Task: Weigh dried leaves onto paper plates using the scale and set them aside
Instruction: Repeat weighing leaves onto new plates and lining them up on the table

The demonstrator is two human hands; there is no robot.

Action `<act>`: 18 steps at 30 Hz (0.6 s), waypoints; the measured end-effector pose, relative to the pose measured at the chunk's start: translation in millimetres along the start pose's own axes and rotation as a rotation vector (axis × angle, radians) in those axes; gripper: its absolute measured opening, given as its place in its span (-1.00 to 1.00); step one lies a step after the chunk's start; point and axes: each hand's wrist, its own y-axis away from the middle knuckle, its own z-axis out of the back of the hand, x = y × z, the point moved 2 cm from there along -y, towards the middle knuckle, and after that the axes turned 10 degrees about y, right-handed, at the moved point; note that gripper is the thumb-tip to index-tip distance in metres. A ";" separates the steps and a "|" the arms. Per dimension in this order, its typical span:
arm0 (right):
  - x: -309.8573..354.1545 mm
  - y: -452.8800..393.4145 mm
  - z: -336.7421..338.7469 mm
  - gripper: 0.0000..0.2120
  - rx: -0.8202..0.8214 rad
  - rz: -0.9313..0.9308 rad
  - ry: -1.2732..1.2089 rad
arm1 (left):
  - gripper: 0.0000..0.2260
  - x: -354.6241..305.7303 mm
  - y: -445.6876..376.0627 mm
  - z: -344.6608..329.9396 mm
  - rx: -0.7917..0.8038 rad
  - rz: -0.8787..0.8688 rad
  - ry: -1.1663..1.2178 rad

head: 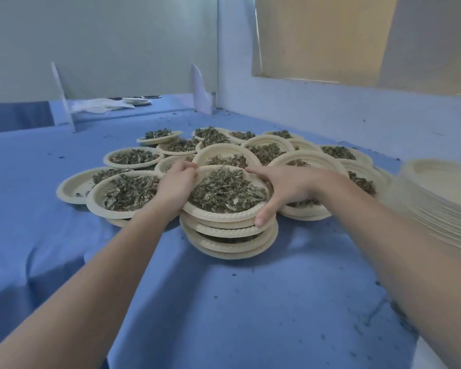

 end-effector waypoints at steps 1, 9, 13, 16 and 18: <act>-0.5 1.4 -1.1 0.32 0.003 -0.002 -0.010 | -0.75 -0.4 1.2 -0.5 0.006 0.002 -0.009; 2.1 43.1 18.8 0.34 -0.107 -0.024 -0.072 | -0.65 -51.7 28.3 13.3 -0.131 -0.143 -0.260; 3.8 82.5 29.5 0.24 -0.164 0.000 -0.079 | -0.69 -86.1 75.2 -22.4 -0.013 -0.314 -0.255; -6.4 117.5 34.7 0.02 -0.233 -0.011 -0.124 | -0.69 -108.1 107.3 -74.0 0.137 -0.367 -0.196; -21.0 142.0 37.5 -0.11 -0.276 -0.069 -0.142 | -0.68 -120.1 122.5 -108.8 0.221 -0.371 -0.149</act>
